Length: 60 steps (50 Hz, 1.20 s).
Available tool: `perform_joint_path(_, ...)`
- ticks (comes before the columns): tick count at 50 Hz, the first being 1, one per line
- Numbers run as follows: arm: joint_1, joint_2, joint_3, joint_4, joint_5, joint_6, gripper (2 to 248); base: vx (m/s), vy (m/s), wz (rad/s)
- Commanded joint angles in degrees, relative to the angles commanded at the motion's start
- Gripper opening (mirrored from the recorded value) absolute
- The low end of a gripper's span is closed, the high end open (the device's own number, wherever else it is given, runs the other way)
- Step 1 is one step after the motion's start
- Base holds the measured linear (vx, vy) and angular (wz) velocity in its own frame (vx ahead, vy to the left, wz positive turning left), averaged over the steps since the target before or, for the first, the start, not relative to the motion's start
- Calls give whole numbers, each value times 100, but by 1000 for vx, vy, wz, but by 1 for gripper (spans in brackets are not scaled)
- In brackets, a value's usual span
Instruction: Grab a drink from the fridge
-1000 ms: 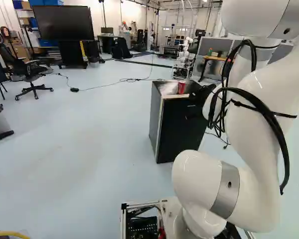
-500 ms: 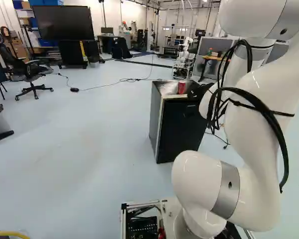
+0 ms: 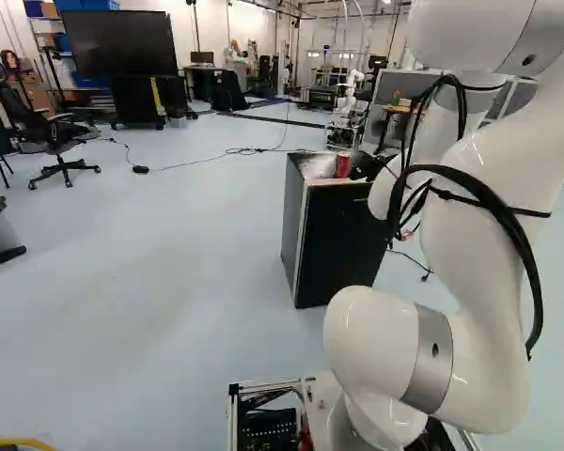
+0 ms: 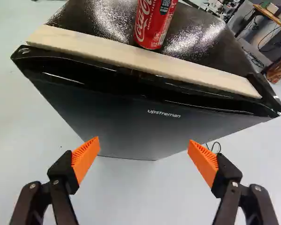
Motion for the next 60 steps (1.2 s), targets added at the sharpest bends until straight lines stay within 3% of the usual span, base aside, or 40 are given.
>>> perform_joint_path(32, 364, -76, -93, 617, 0, 0, 247, 0, 0, 0)
perform_joint_path(60, 628, -204, -253, 656, 0, 0, 247, 0, 0, 0)
